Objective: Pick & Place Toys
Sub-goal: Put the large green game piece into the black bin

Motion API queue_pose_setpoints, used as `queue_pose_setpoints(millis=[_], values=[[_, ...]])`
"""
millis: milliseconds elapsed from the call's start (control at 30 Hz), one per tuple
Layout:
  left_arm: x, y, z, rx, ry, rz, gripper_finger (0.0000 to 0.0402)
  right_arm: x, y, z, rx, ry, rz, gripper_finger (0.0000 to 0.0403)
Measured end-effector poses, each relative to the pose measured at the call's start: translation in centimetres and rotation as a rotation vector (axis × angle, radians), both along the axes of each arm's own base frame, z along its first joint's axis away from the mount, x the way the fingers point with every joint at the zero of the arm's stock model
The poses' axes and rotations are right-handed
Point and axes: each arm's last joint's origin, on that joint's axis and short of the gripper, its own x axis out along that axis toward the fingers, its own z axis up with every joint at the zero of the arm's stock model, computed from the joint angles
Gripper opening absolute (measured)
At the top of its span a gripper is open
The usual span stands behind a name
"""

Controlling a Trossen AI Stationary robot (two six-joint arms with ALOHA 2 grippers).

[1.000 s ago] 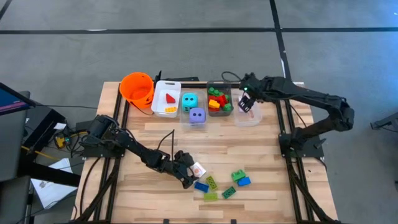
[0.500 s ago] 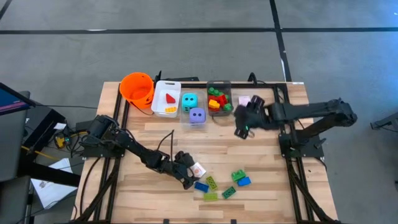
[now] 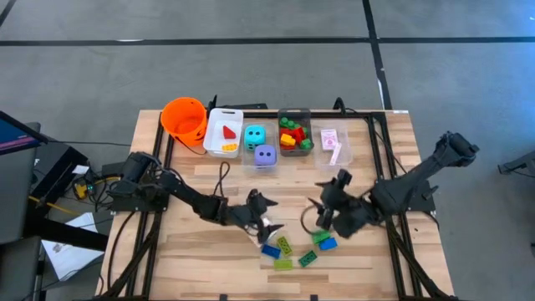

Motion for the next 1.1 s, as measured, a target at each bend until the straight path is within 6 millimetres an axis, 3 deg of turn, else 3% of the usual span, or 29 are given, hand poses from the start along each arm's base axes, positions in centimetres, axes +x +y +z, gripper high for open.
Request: queue_pose_setpoints(millis=[200, 400, 600, 667, 767, 867, 1100], values=[[0.7, 1.4, 0.7, 0.009, -0.074, 0.035, 0.0397, -1.1, 3.0, -4.1, -0.022, -0.189, 0.03, 0.0237], [1.5, 3.5, 2.0, 0.007, -0.199, 0.089, 0.0397, -1.8, 4.4, -7.6, -0.052, -0.194, 0.068, 0.0237], [1.8, 4.6, 2.3, -0.002, -0.235, 0.111, 0.0397, -1.4, 5.1, -9.1, -0.142, -0.026, 0.235, 0.0237], [1.9, 4.9, 2.4, 0.013, -0.232, 0.1, 0.0397, -1.3, 5.6, -9.4, -0.085, 0.069, 0.39, 0.0237], [2.1, 5.7, 2.4, 0.045, -0.227, 0.072, 0.0397, -1.0, 5.6, -9.3, 0.071, 0.118, 0.483, 0.0232], [2.3, 6.6, 2.4, 0.033, -0.227, 0.044, 0.0397, -0.8, 5.3, -9.0, 0.228, 0.138, 0.502, 0.0226], [2.4, 7.2, 2.4, 0.013, -0.228, -0.001, 0.0397, -1.6, 4.8, -10.5, 0.33, 0.281, 0.387, 0.0219]])
